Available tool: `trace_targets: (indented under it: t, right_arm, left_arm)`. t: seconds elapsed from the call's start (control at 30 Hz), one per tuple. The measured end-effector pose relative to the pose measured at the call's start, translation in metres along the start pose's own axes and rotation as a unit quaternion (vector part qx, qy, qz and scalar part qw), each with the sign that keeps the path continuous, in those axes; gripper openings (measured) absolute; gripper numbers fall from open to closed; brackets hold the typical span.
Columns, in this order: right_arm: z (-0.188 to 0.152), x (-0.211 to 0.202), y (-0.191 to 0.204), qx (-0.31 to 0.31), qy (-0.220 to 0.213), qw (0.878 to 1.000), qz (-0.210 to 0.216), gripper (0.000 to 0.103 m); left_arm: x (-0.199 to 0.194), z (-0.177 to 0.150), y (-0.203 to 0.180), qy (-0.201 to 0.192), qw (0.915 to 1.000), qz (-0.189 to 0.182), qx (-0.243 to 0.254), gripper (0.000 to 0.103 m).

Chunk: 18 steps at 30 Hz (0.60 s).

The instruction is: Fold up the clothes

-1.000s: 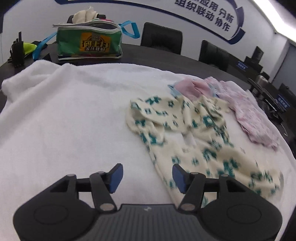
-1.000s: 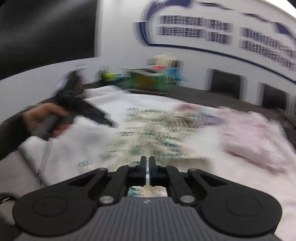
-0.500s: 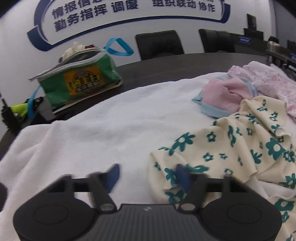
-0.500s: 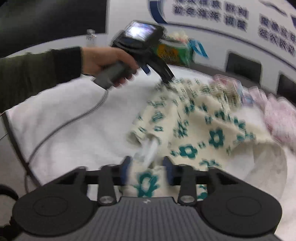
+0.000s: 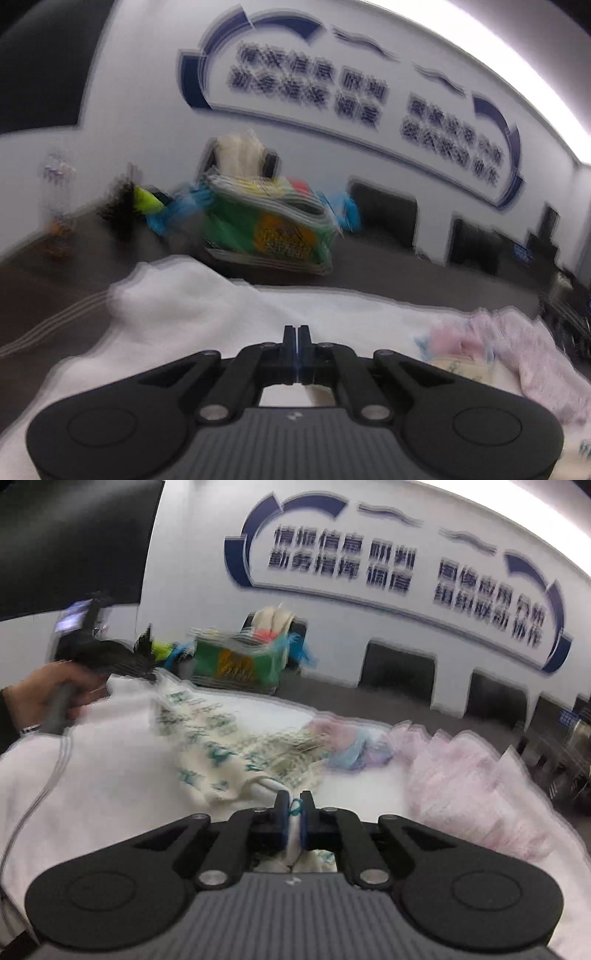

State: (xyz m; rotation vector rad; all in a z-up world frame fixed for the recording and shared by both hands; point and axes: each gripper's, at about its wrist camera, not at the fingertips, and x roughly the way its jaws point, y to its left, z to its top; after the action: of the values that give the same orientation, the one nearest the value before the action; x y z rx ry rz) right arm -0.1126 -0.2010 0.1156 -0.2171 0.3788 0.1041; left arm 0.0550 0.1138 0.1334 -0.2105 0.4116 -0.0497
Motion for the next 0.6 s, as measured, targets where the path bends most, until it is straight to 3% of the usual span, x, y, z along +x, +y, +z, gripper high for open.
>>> trace_targets:
  t: [0.07, 0.2, 0.3, 0.37, 0.43, 0.47, 0.5, 0.57, 0.6]
  right_arm:
    - [0.016, -0.004, -0.003, -0.017, -0.027, 0.999, -0.010, 0.005]
    - [0.034, -0.006, -0.011, -0.040, -0.043, 0.998, 0.010, 0.006]
    - [0.028, 0.002, -0.021, -0.045, 0.007, 0.998, 0.041, 0.008]
    - [0.017, 0.007, -0.030, -0.020, 0.027, 0.999, -0.004, 0.021]
    - [0.007, 0.008, -0.034, 0.000, 0.035, 0.998, -0.055, 0.022]
    - [0.004, 0.005, -0.032, 0.010, 0.028, 0.998, -0.048, 0.024]
    - [0.001, 0.001, -0.026, 0.014, 0.022, 0.999, -0.019, 0.027]
    - [-0.005, -0.005, -0.005, 0.003, 0.018, 0.998, 0.055, 0.056]
    - [-0.009, -0.002, 0.009, -0.014, 0.023, 0.996, 0.081, 0.060]
  left_arm:
    - [-0.053, 0.001, 0.014, -0.041, 0.9990, 0.020, -0.002, 0.000]
    - [-0.139, -0.027, 0.044, -0.062, 0.9975, 0.018, -0.027, 0.000]
    - [-0.149, -0.067, 0.050, -0.004, 0.9996, 0.028, 0.008, 0.000]
    - [-0.141, -0.092, 0.043, 0.031, 0.9990, 0.018, 0.028, 0.003]
    - [-0.126, -0.105, 0.028, 0.072, 0.9957, -0.034, 0.048, 0.009]
    - [-0.118, -0.109, 0.020, 0.091, 0.9921, -0.065, 0.056, 0.014]
    - [-0.109, -0.109, 0.009, 0.104, 0.9877, -0.099, 0.063, 0.022]
    - [-0.087, -0.103, -0.010, 0.122, 0.9795, -0.136, 0.085, 0.038]
    - [-0.076, -0.100, -0.020, 0.131, 0.9748, -0.153, 0.096, 0.049]
